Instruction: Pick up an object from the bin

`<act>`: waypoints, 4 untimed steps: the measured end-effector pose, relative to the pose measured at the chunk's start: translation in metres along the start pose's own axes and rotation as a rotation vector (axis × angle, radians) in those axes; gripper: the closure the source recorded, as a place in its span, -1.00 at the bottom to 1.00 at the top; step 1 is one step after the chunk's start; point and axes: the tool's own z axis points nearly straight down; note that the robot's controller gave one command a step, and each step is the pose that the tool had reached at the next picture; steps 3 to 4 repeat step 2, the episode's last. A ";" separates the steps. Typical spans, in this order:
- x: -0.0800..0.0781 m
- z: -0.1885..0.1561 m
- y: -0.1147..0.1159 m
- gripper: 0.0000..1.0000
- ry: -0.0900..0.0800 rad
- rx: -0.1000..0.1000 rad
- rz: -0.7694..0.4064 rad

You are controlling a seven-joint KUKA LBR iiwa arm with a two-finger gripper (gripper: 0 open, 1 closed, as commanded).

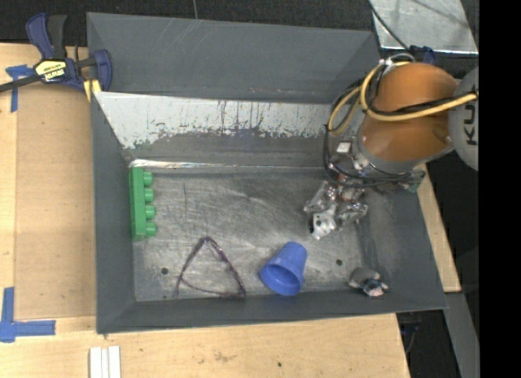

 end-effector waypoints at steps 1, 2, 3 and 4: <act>0.000 -0.021 0.000 1.00 -0.001 0.002 0.000; -0.001 -0.039 -0.001 1.00 -0.002 0.005 0.000; -0.001 -0.039 -0.001 1.00 -0.002 0.005 0.000; -0.001 -0.039 -0.001 1.00 -0.002 0.005 0.000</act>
Offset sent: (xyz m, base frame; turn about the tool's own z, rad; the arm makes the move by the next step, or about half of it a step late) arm -0.0001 0.0001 0.0139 0.0000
